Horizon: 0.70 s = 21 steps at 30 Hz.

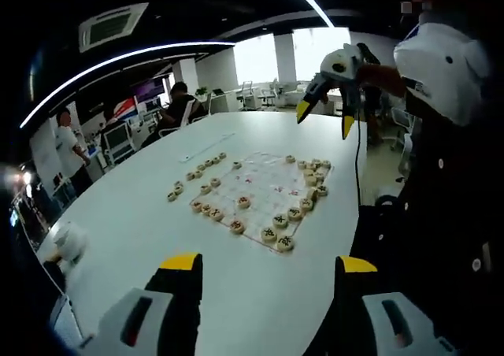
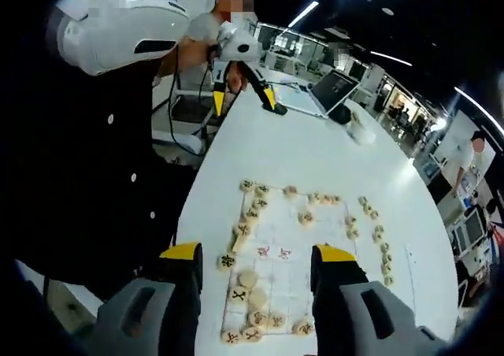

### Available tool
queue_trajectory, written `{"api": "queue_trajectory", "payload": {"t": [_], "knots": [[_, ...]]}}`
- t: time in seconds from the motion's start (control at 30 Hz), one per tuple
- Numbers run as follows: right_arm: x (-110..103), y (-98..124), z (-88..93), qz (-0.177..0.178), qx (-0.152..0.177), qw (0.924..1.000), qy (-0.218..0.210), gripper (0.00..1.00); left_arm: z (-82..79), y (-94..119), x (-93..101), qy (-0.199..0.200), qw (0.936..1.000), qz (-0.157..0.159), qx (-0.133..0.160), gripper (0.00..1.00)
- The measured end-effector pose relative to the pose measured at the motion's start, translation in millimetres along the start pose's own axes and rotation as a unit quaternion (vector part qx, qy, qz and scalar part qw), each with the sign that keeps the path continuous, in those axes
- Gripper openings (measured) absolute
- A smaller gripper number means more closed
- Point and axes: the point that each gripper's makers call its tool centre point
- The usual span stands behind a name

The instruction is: Pick up the chess pieces one by one and place each piece onto its starting position on the chessboard, setting the pieces on their correct points until all the chess pieces are arranged in the starting layout

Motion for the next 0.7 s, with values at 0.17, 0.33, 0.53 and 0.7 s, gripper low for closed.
{"api": "queue_trajectory", "payload": {"t": [0.17,0.33,0.53,0.7], "knots": [[-1,-29,-20.0,-0.032,-0.012,0.9985,0.044,0.54,9.3,4,-1.0,0.005,0.9998,-0.018,-0.001,0.68],[-3,-49,-36.9,-0.055,-0.019,0.9956,0.073,0.54,17.1,9,-0.7,0.016,0.9996,-0.022,0.006,0.68],[-8,-63,-46.7,-0.072,-0.028,0.9931,0.089,0.54,25.7,14,-1.6,0.026,0.9993,-0.027,0.01,0.68],[-11,-80,-49.4,-0.082,-0.046,0.9909,0.096,0.53,30.0,14,-3.3,0.031,0.9991,-0.028,0.012,0.68]]}}
Point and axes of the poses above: the point that each gripper's makers call its tool centre point, and the gripper's own axes: y roughly backward along the fingers, x roughly to its right, z roughly out of its underside, and after that the axes turned 11 degrees about -x, right-handed
